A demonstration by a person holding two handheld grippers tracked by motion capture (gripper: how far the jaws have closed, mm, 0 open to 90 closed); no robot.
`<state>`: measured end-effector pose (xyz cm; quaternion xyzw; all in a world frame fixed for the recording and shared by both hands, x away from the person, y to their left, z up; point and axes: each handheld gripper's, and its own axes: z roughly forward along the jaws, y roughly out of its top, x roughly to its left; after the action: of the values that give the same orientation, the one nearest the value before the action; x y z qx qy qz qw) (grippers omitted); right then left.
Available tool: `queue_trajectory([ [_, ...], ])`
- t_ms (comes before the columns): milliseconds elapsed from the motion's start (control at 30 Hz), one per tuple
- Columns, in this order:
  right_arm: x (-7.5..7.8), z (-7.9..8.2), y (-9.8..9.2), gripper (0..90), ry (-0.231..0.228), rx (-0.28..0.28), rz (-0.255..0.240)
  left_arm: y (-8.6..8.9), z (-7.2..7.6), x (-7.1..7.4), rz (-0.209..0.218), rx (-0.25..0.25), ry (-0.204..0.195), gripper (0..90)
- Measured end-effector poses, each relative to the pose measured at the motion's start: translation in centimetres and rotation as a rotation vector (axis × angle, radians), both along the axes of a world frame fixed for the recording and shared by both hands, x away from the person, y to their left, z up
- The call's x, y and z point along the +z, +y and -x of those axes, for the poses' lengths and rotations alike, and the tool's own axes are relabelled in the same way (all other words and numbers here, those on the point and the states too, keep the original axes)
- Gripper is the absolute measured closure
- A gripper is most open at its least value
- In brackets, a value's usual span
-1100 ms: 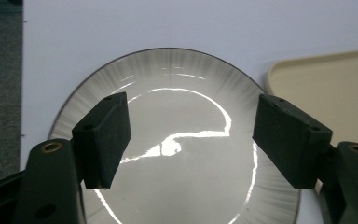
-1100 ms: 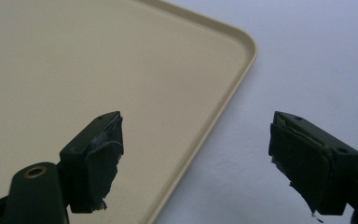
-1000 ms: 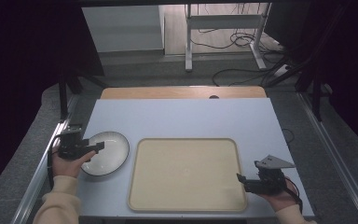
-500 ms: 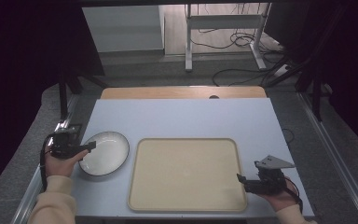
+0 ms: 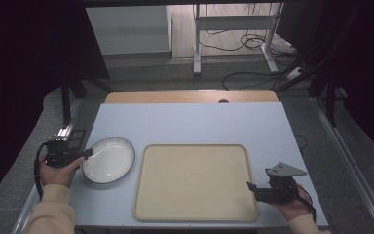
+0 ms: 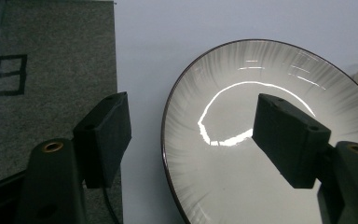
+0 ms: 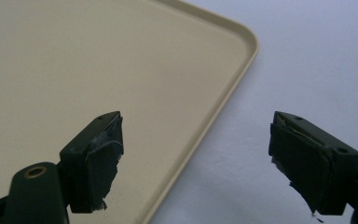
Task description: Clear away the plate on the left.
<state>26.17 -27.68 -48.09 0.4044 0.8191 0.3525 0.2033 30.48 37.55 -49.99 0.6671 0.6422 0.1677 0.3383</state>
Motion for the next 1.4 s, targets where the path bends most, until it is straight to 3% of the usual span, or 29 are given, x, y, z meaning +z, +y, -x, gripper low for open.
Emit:
queue_trajectory([
  [500, -0.1, 0.0, 0.0, 18.6, 0.004, 0.001, 0.007, 1.2, 0.2, -0.9, 0.057, 0.023, 0.024, 37.0],
  [967, -0.1, 0.0, -0.1, 18.6, 0.009, -0.005, 0.01, 1.6, 0.1, -1.8, 0.106, 0.007, 0.059, 40.4],
  [1400, -0.1, 0.0, 0.0, 18.6, 0.008, -0.006, 0.011, 1.6, -0.1, -2.4, 0.115, -0.016, 0.088, 41.7],
])
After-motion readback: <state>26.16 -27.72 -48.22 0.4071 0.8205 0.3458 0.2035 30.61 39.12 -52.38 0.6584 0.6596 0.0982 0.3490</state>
